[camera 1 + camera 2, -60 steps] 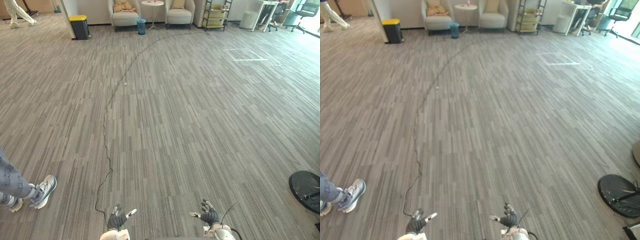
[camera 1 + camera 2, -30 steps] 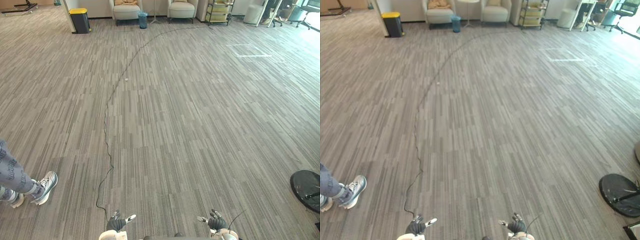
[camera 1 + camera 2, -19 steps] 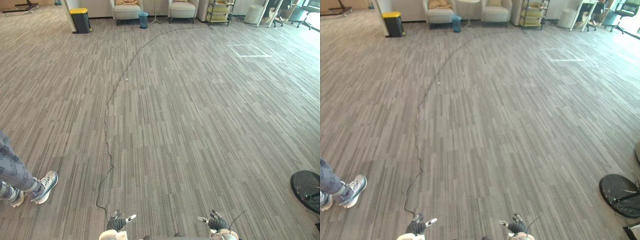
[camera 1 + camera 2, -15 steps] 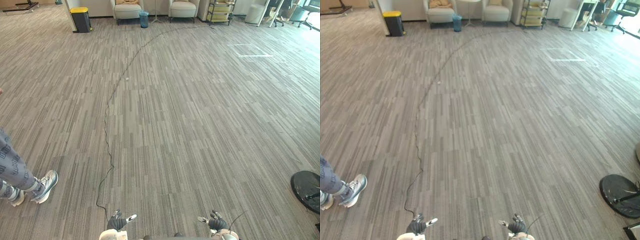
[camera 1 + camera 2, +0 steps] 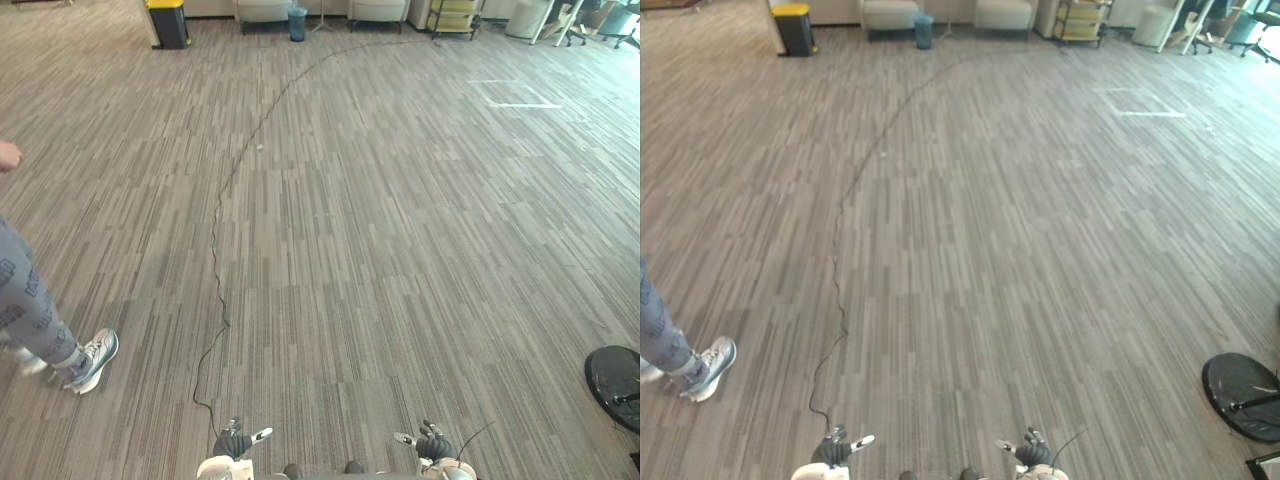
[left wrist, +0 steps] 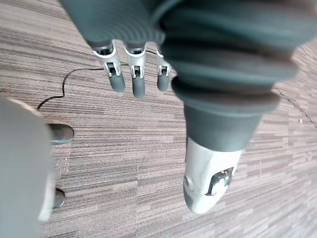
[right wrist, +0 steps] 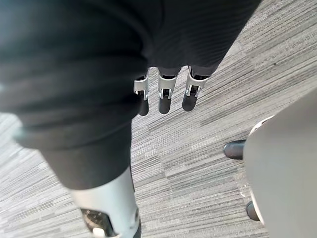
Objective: Pick up cushions and gather them together orderly.
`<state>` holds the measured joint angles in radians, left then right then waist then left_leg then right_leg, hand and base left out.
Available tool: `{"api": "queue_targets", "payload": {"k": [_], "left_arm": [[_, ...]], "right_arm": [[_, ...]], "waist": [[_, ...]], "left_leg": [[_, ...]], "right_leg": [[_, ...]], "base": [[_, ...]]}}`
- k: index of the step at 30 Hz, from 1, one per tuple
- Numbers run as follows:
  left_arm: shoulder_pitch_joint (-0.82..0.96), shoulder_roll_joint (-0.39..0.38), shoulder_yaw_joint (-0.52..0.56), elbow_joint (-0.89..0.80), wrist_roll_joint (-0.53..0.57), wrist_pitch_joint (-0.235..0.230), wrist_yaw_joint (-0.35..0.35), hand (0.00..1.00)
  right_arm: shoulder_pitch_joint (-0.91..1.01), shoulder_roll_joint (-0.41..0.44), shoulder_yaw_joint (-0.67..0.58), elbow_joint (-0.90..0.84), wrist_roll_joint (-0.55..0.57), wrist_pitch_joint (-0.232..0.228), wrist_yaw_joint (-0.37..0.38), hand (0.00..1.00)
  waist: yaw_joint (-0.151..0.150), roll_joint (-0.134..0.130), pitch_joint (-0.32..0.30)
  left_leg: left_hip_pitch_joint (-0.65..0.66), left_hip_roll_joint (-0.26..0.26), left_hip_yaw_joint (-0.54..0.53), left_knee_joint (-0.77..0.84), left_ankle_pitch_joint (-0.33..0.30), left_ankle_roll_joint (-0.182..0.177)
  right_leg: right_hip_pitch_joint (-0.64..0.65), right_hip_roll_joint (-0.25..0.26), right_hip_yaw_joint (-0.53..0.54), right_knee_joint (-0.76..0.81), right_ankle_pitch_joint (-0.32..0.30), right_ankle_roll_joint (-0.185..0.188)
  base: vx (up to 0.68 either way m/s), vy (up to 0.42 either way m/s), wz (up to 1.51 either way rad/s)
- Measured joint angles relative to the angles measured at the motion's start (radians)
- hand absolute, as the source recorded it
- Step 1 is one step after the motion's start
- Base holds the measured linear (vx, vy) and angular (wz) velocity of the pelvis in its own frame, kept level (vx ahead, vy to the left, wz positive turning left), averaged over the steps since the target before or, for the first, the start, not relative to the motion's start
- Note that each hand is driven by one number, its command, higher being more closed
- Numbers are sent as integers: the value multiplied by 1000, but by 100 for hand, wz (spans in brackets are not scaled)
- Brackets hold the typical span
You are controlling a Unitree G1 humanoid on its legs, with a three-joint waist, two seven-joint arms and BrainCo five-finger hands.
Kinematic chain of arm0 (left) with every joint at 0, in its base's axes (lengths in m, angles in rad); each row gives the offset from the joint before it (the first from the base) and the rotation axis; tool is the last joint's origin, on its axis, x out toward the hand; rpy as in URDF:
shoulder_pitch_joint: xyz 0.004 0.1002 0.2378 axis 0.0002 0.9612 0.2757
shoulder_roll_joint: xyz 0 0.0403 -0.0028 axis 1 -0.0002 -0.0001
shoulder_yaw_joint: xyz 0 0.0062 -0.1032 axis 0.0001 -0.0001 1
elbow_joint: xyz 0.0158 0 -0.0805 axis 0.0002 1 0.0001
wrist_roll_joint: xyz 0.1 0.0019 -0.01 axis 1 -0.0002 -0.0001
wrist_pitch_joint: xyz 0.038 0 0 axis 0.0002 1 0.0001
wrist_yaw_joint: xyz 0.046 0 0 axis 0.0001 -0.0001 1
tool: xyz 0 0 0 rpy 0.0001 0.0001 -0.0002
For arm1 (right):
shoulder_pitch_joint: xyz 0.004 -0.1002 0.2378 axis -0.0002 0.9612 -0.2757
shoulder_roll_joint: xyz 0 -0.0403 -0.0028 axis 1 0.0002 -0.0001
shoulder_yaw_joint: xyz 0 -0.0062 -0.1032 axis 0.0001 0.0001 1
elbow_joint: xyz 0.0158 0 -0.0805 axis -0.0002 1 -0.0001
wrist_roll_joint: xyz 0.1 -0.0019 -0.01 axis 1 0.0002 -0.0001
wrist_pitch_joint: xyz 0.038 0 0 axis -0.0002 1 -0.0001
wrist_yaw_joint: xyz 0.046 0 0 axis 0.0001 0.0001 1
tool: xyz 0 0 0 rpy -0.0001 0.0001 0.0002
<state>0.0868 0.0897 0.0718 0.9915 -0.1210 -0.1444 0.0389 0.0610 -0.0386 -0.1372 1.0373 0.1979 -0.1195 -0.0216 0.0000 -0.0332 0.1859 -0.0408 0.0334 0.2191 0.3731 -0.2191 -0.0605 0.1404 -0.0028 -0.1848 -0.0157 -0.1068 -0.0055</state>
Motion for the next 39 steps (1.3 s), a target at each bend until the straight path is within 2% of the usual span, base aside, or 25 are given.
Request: {"api": "queue_targets", "payload": {"k": [1, 3, 5, 7, 8, 9, 10, 14, 16, 18, 19, 21, 23, 24, 25, 27, 28, 29, 30, 32, 33, 34, 36, 38, 39], "left_arm": [[-1, -3, 28, -12, -3, 1, 0, 0], [0, -22, 67, -31, -20, -2, 0, 0], [0, -24, 68, -41, -24, -6, 0, 0], [-1, -27, 68, -48, -36, -6, 1, 0], [0, -30, 68, -49, -40, -7, 4, 0], [-1, -33, 67, -48, -40, -7, 5, 0], [-11, -24, 67, -48, -39, -7, 6, 0], [-31, -23, 88, -38, -36, -2, 5, 0], [-33, -19, 86, -26, -36, -1, 6, 0], [-30, -4, 61, -14, -36, 3, 6, 0], [-33, 2, 40, -6, -37, 5, 7, 0], [-26, 1, 15, 0, -38, 5, 7, 0], [-35, -3, -3, 3, -39, 5, 5, 0], [-41, -7, -12, 4, -39, 4, 5, 0], [-51, -8, -20, 1, -40, 3, 5, 0], [-53, -25, -19, 1, -40, 3, 3, 0], [-46, -33, -17, 7, -40, 4, 4, 0], [-47, -62, -12, 23, -39, 4, 4, 0], [-54, -79, -13, 23, -37, 4, 2, 0], [-60, -94, -13, 21, -37, 4, 3, 0], [-70, -96, -10, 22, -36, 5, 3, 0], [-75, -98, -7, 18, -36, 4, 2, 0], [-75, -105, 30, -20, -36, 3, 0, 0], [-74, -100, 29, -43, -37, 3, -1, 0], [-74, -100, 28, -59, -37, 1, -1, 0]], "right_arm": [[0, -1, -8, 0, -1, 1, 0, 0], [-12, -7, -9, -1, -1, 2, -3, 0], [-12, -11, -8, 1, -1, 3, -7, 0], [-12, -11, -6, 0, -2, 6, -14, 0], [-12, -12, -3, 0, -3, 7, -18, 0], [-11, -16, 2, 1, -3, 9, -19, 0], [-18, -8, 10, 2, -5, 11, -18, 0], [-22, 1, 22, 1, -39, 10, -14, 0], [-23, 2, 21, -4, -43, 8, -5, 0], [-25, -1, 21, -21, -44, 8, 5, 0], [-24, -6, 21, -29, -46, 8, 5, 0], [-24, -16, 20, -45, -45, 4, 7, 0], [-43, -28, 27, -76, -43, -9, 11, 0], [-44, -32, 24, -81, -42, -11, 11, 0], [-50, -35, 23, -83, -40, -15, 12, 0], [-58, -35, 27, -69, -40, -12, 11, 0], [-59, -39, 24, -69, -40, -13, 12, 0], [-85, -49, 23, -70, -45, -12, 14, 0], [-100, -50, 17, -71, -45, -11, 14, 0], [-100, -55, 11, -68, -46, -7, 20, 0], [-94, -55, 12, -68, -42, -5, 18, 0], [-87, -54, 13, -69, -42, -1, 16, 0], [-53, -41, 13, -79, -40, 4, 4, 0], [-27, -29, 12, -78, -33, 6, 1, 0], [-23, -27, 12, -77, -30, 9, 1, 0]], "waist": [[2, -1, 9], [9, 12, 28], [13, 17, 31], [19, 16, 31], [26, 19, 31], [36, 20, 27], [39, -2, 27], [53, -25, 27], [54, -31, 26], [49, -39, 29], [36, -34, 34], [23, -12, 45], [-15, 10, 55], [-19, 15, 58], [-20, 16, 59], [-19, 9, 58], [-32, 16, 58], [-29, 64, 58], [-30, 89, 69], [-34, 98, 69], [-47, 105, 76], [-45, 105, 84], [-26, 94, 91], [-14, 64, 86], [-1, 60, 85]], "left_leg": [[-63, 24, 29, 143, -3, -6], [-148, 92, 70, 342, -67, 6], [-192, 113, 74, 294, -73, 7], [-219, 80, 31, 49, -1, -13], [-217, 57, -16, -101, 99, -32], [-197, 41, -6, -131, 198, -30], [-202, 13, 19, -119, 168, 15], [-197, -10, 53, 15, 34, 78], [-119, -27, 75, -10, -11, 89], [-22, -47, 89, -48, -53, 100], [52, -58, 79, -78, -83, 112], [188, -54, 62, -154, -116, 112], [287, -14, 60, -207, -122, 105], [312, -4, 61, -222, -121, 104], [336, 4, 56, -234, -120, 102], [419, -7, 17, -268, -122, 86], [447, 9, -7, -267, -127, 58], [459, 50, -25, -253, -106, 18], [450, 66, -54, -210, -68, -27], [379, 84, -88, -42, 29, -60], [289, 114, -109, 169, 144, -74], [219, 148, -112, 337, 144, -81], [73, 243, -29, 650, 35, -57], [-22, 255, 31, 637, -20, -18], [-93, 247, 61, 561, -49, -4]], "right_leg": [[6, -6, 9, 24, -23, -6], [27, -15, 22, 67, -65, -17], [44, -47, 33, 68, -85, 7], [53, -110, 71, 69, -117, 59], [53, -139, 91, 72, -139, 94], [53, -157, 102, 70, -151, 110], [60, -187, 111, 70, -145, 106], [27, -225, 148, 216, -113, 111], [-73, -244, 196, 493, -91, 140], [-216, -262, 229, 845, 24, 191], [-285, -261, 197, 1013, -12, 148], [-367, -228, 112, 1115, -122, 60], [-480, -178, -34, 984, -206, 14], [-518, -165, -84, 874, -199, 2], [-559, -146, -128, 698, -153, -3], [-561, -90, -130, 346, 70, -26], [-548, -71, -93, 347, 212, -88], [-561, -53, -105, 428, 154, -103], [-564, -55, -116, 488, 94, -110], [-531, -53, -128, 510, 21, -113], [-459, -42, -142, 465, -6, -103], [-400, -30, -143, 421, -17, -105], [-226, 6, -143, 326, -51, -106], [-119, 4, -132, 260, -81, -100], [-66, 2, -116, 219, -86, -87]], "base": [[55, 39, -8], [140, 93, -14], [238, 188, -25], [420, 342, -47], [429, 362, -48], [528, 399, -42], [378, 219, -20], [488, 239, -11], [477, 215, -27], [393, 130, -21], [413, 83, -15], [459, 56, -12], [499, 8, 28], [626, -39, 50], [694, -87, 49], [589, -103, 55], [733, -140, 37], [852, -191, 29], [834, -209, 11], [653, -208, 18], [621, -171, 29], [569, -115, 25], [537, -70, 5], [458, -55, -6], [553, -10, -27]]}}
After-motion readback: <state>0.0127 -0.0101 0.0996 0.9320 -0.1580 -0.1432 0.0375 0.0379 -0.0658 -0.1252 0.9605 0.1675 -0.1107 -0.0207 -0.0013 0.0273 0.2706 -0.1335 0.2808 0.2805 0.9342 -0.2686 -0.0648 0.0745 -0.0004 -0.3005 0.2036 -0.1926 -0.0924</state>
